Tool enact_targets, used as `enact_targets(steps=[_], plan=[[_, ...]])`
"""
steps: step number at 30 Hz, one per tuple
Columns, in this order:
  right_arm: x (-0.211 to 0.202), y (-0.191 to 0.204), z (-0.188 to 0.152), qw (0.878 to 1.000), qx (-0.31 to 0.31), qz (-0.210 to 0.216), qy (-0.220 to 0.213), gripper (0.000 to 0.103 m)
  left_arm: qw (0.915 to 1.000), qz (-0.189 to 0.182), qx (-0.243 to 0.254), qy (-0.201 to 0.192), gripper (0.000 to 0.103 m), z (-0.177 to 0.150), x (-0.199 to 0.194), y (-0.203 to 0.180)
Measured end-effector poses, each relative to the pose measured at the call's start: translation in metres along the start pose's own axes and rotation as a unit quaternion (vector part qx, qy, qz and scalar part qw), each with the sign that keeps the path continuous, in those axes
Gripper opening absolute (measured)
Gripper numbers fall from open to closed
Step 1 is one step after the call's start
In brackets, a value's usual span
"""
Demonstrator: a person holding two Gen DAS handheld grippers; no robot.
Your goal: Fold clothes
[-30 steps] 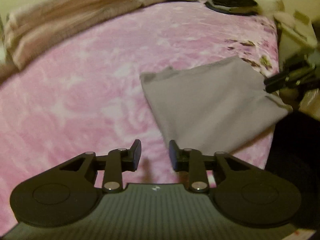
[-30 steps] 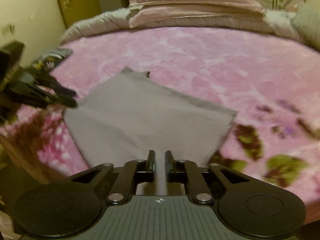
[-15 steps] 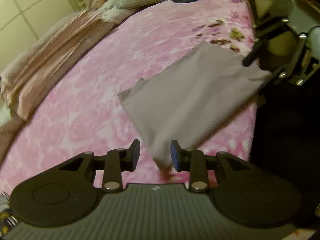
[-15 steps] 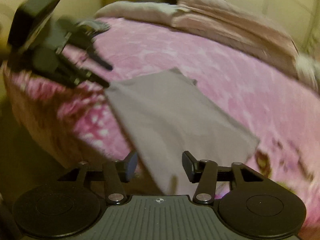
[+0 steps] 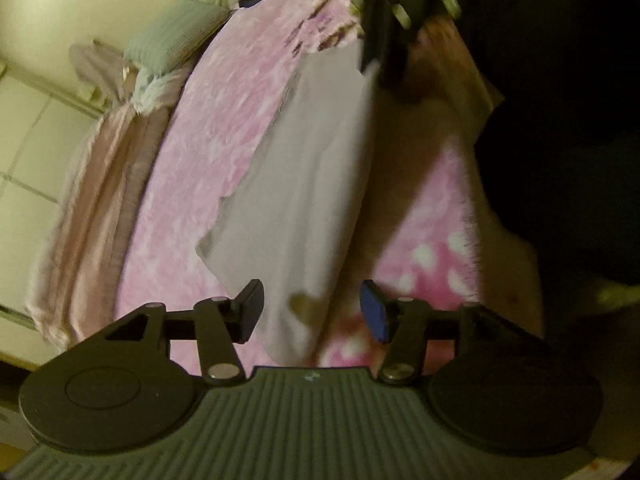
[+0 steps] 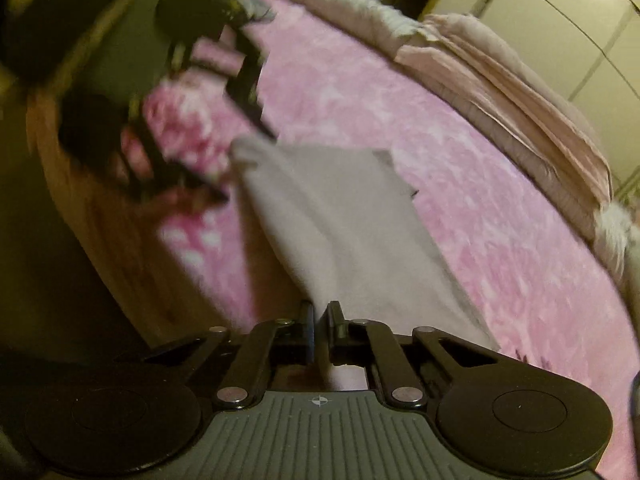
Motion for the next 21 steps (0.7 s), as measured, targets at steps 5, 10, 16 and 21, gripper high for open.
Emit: enact_targets(steps=[5, 10, 16, 21], plan=[[-0.011, -0.014, 0.003, 0.999, 0.031, 0.005, -0.012, 0.002, 0.9973, 0.028, 0.067, 0.011, 0.036, 0.007, 0.016, -0.003], [-0.024, -0.017, -0.011, 0.999, 0.041, -0.018, -0.017, 0.002, 0.9966, 0.01, 0.08, 0.019, 0.012, 0.01, 0.022, -0.001], [-0.024, -0.002, -0.016, 0.998, 0.039, -0.019, -0.042, 0.051, 0.9986, -0.049, -0.009, 0.016, 0.01, 0.014, 0.021, 0.028], [0.005, 0.021, -0.005, 0.999, -0.023, -0.029, -0.036, 0.051, 0.9957, -0.071, -0.06, 0.012, 0.009, 0.021, 0.014, 0.049]])
Point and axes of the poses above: each gripper's, at about its wrist camera, not at the fingertips, and x roughly the way its jaws point, y to its left, z to its top, the point moved 8 cm from there along x, roughly the way its jaws point, and after that the axes turned 5 degrees about -x, right-handed, at the moved point
